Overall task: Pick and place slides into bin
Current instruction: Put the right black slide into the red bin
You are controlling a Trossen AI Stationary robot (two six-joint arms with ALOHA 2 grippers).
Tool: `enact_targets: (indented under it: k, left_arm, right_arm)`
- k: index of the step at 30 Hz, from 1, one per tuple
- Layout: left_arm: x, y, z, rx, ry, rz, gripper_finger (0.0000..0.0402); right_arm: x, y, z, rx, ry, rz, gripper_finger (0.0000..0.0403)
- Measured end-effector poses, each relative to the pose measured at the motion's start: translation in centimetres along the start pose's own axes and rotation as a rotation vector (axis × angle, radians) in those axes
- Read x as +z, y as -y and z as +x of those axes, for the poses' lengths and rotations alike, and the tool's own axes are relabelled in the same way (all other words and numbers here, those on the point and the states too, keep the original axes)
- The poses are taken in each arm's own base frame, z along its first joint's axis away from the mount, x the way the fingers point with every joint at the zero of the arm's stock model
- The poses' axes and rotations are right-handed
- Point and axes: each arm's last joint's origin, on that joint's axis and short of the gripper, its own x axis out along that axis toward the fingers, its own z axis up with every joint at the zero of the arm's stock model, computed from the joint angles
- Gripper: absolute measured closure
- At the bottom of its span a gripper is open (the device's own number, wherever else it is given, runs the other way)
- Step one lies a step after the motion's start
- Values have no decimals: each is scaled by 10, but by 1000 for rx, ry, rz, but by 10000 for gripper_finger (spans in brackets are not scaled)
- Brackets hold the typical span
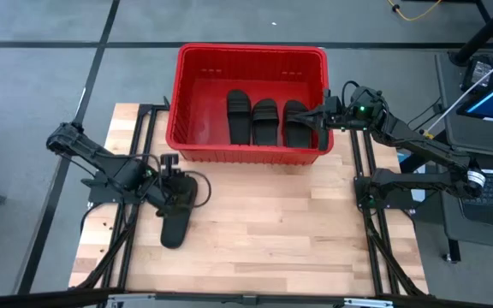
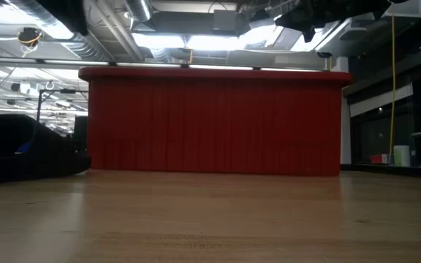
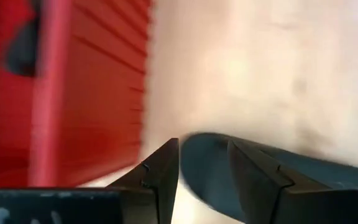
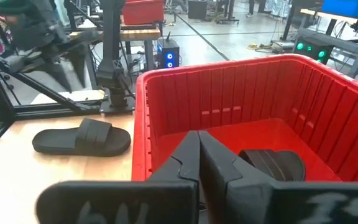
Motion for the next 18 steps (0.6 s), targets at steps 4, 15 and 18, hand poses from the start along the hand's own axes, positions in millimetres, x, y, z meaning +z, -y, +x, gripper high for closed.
enact_targets:
  k: [4,15,18]
  left_arm:
    - [-8,16,-8,-90,-11,45,269]
    - [-23,61,-2,-34,-137,181,272]
    - [-24,73,8,12,-192,225,272]
  right_arm:
    - [0,0,0,-1,0,3,397]
    - [0,0,0,-1,1,1,397]
    - [0,0,0,-1,1,0,397]
